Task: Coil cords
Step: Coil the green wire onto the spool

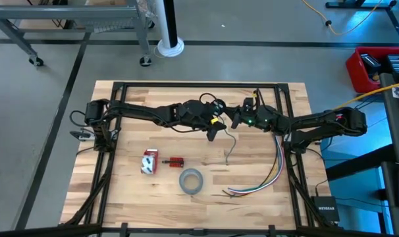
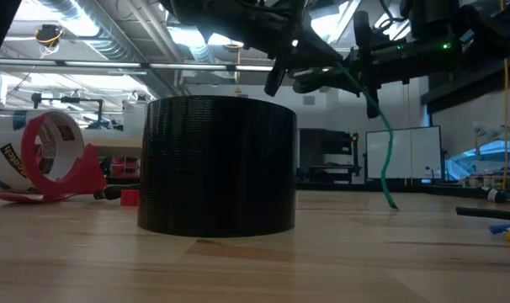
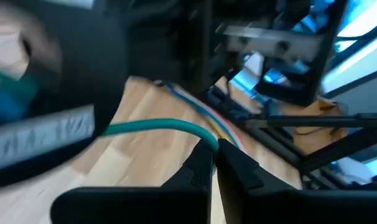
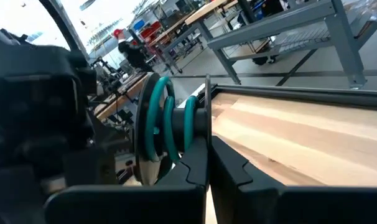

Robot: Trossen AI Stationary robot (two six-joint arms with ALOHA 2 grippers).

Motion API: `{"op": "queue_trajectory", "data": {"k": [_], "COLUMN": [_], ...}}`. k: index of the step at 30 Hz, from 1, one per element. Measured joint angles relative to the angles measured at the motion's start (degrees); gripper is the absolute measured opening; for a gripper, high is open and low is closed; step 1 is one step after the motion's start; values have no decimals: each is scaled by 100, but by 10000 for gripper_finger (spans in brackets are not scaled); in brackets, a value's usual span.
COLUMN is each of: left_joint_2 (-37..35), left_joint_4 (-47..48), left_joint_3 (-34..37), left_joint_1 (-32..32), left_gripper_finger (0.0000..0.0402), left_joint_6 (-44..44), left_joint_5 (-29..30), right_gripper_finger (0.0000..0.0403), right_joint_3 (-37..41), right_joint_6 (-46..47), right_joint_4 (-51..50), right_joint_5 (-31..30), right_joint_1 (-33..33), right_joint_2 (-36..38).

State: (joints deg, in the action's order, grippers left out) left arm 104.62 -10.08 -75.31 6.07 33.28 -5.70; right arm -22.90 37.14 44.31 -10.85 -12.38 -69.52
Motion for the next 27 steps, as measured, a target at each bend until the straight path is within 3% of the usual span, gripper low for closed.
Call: {"op": "queue_trajectory", "data": {"k": [12,27], "left_joint_2": [0,-136], "left_joint_4": [-4,74], "left_joint_3": [0,0], "left_joint_1": [87,332], "left_gripper_finger": [0,0], "left_joint_6": [-3,-94], "left_joint_5": [-36,-763], "right_gripper_finger": [5,5], "right_joint_3": [0,0], "right_joint_6": [6,-115], "right_joint_4": [-56,-388], "right_joint_5": [433,605], "right_joint_1": [4,4], "right_joint_2": [-414,-450]}}
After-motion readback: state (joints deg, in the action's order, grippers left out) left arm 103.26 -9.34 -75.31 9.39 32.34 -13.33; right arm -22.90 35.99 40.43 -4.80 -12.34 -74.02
